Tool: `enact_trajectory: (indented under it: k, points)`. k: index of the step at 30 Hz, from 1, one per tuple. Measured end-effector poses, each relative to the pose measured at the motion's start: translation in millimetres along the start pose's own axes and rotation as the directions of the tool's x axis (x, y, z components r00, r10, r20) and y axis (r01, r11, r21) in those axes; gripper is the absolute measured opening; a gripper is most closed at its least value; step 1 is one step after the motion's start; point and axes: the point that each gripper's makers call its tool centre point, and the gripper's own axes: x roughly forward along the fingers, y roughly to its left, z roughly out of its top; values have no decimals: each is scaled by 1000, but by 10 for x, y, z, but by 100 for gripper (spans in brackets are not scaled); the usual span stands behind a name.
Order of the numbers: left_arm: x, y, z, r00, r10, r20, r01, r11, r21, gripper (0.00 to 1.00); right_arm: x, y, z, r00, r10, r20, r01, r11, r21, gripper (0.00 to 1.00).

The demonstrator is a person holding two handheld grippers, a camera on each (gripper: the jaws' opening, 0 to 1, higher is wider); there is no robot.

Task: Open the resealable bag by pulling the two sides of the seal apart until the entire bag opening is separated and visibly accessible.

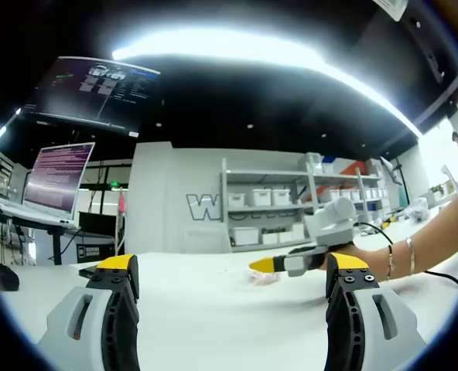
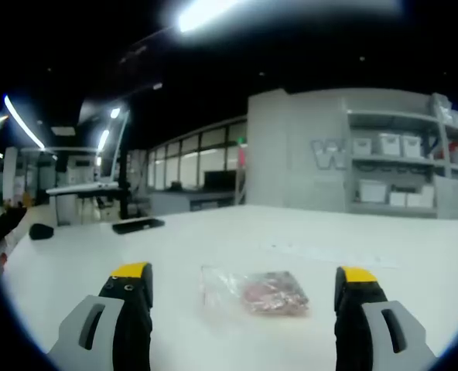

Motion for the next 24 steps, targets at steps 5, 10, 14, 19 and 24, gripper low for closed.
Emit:
enact_trajectory:
  k: [5,10,14,19,24]
  points:
    - [-1,8,3,1000,0,2,0,1000,-3,99,-23,3,39,1000,0,10,0,1000,-5,99]
    - [-2,13,2,1000,0,2,0,1000,-4,99,-54,1,52,1000,-1,18,1,1000,-5,99]
    - [-1,16,2,1000,0,2,0,1000,-4,99,-70,-5,60,1000,-1,23,1,1000,-2,98]
    - [-1,19,3,1000,0,3,0,1000,-5,99,-111,-21,96,999,-6,37,6,1000,-1,98]
    - [3,22,1,1000,0,2,0,1000,-4,99,-140,-44,111,999,-9,45,8,1000,4,98]
